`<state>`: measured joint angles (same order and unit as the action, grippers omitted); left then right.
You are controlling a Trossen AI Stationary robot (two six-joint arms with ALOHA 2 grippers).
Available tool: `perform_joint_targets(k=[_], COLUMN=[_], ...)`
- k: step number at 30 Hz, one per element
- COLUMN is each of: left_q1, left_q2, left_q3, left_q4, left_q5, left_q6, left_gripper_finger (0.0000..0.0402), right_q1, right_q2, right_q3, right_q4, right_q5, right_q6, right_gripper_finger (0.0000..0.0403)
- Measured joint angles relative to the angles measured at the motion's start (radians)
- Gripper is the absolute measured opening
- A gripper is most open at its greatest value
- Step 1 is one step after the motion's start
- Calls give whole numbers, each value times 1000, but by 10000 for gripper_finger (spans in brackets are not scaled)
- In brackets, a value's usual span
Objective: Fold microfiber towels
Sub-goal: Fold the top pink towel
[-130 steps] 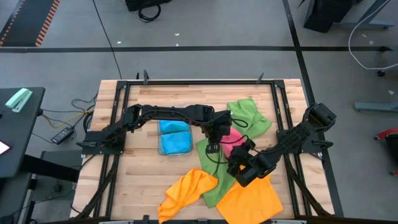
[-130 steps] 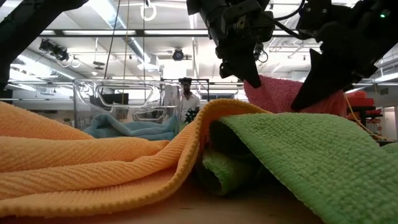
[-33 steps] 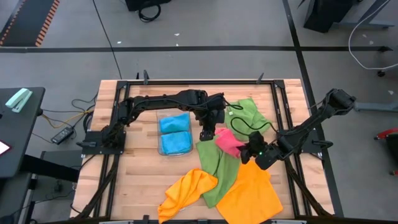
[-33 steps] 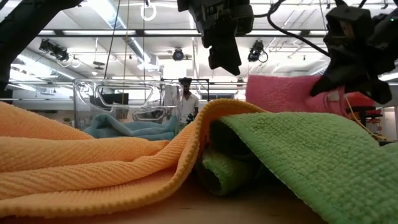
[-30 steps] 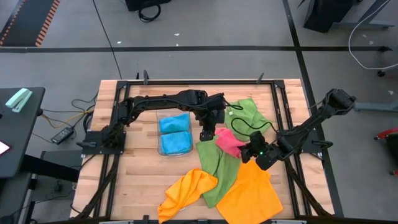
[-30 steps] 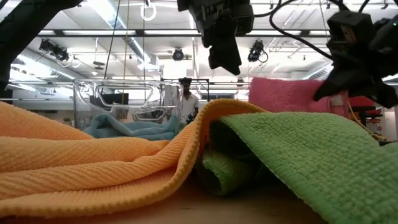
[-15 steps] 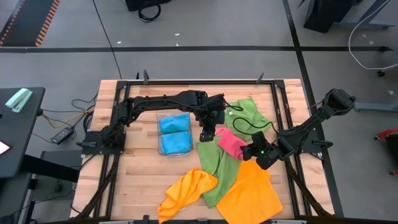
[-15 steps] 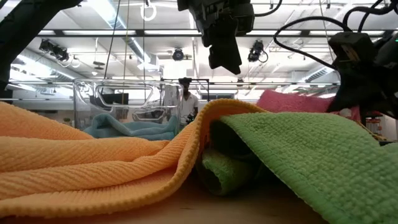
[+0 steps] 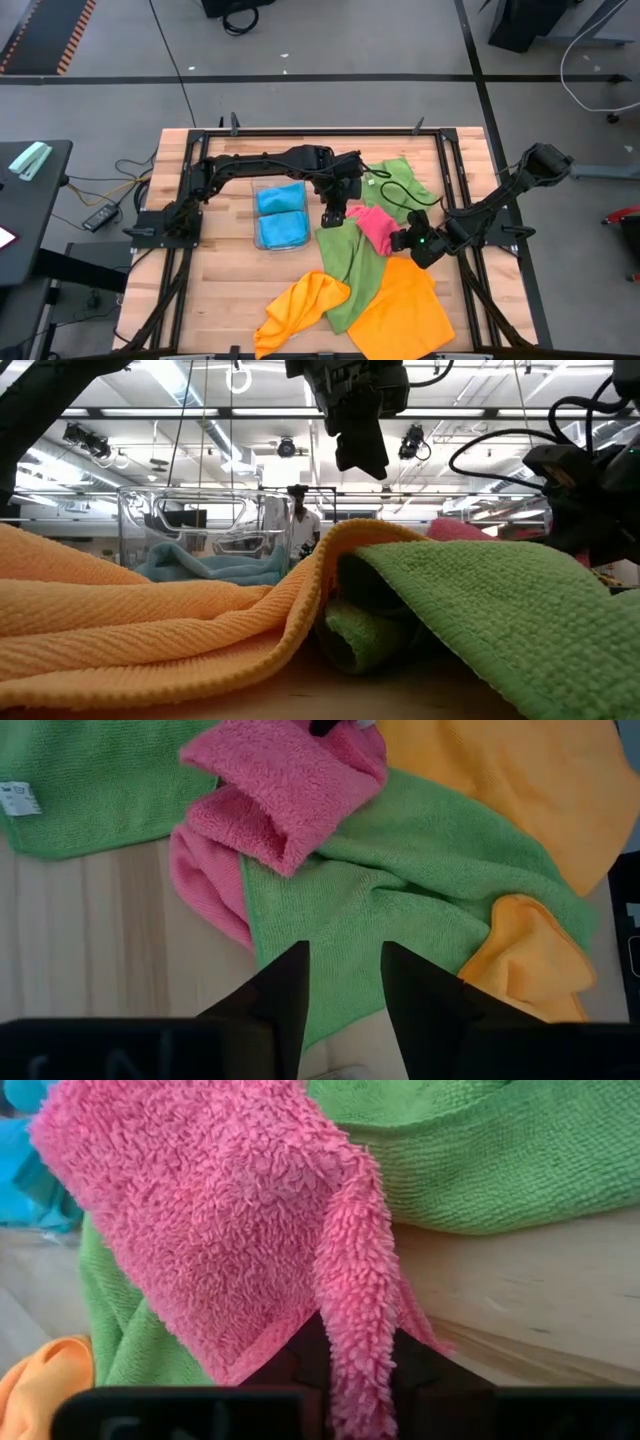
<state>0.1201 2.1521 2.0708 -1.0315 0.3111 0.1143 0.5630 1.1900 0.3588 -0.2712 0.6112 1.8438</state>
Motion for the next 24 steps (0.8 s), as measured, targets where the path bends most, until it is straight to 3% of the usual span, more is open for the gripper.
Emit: perform_joint_targets(k=[11, 15, 24], left_q1=[-31, -42, -46], left_q2=[0, 0, 0], left_q3=[0, 0, 0], left_q4=[16, 22, 81], left_q5=[0, 0, 0], left_q6=[9, 11, 5], left_gripper_finger=[128, 133, 129], right_q1=[-54, -54, -52], right_q2=[0, -15, -51], right_q3=[0, 0, 0], right_q4=[-11, -11, -22], right_q5=[-75, -157, -175], right_q6=[-21, -58, -74], right_gripper_finger=[182, 223, 261])
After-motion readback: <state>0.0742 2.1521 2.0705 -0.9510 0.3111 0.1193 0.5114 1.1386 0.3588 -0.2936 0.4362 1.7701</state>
